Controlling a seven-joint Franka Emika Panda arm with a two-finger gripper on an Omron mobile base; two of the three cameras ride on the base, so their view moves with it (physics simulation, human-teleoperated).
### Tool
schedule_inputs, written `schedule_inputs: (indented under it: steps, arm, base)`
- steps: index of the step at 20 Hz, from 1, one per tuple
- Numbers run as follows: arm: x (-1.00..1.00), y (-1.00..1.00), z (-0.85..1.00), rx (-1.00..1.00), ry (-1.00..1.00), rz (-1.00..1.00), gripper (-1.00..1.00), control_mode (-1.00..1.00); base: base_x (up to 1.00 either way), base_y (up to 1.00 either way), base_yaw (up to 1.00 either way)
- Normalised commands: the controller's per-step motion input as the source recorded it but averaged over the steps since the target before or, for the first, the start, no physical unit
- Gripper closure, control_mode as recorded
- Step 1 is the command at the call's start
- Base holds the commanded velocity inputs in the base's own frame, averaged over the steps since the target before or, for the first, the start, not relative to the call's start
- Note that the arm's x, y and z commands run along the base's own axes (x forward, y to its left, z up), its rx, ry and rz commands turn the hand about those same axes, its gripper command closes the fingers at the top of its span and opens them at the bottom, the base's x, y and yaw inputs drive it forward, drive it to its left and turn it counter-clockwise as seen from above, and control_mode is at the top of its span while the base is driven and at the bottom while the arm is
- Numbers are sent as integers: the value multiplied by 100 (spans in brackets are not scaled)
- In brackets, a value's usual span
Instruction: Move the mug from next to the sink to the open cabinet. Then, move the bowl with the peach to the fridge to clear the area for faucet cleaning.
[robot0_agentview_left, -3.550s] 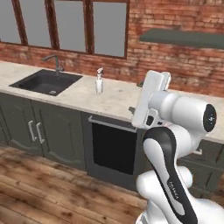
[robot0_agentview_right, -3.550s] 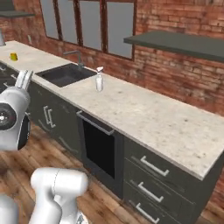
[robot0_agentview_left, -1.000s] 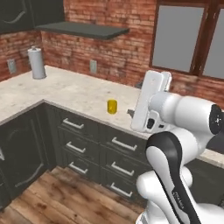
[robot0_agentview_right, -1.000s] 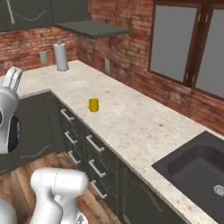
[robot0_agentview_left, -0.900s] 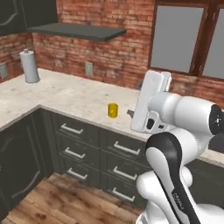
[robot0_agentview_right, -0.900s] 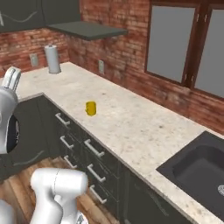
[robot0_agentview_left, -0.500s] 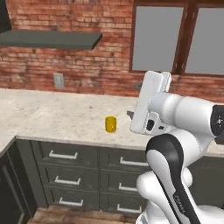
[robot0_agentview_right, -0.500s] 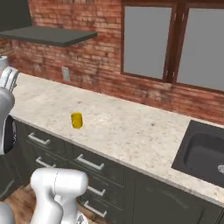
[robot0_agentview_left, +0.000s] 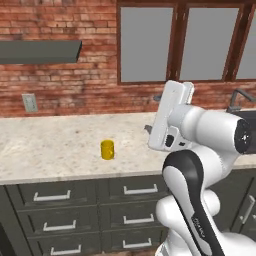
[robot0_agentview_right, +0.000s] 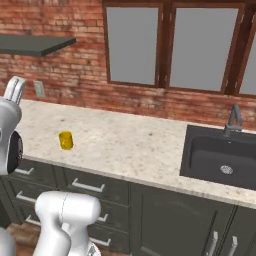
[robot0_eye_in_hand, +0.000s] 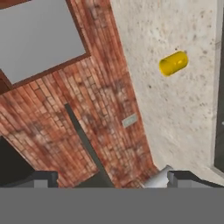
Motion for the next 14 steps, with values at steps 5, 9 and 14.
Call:
schedule_inputs:
  steps: [5, 9, 14]
  arm:
    - [0, 0, 0, 0, 0, 0, -100, 100]
    - [0, 0, 0, 0, 0, 0, -100, 100]
    - [0, 0, 0, 0, 0, 0, -100, 100]
  base:
    - [0, 28, -19]
    - [0, 22, -25]
    - [-45, 7, -1]
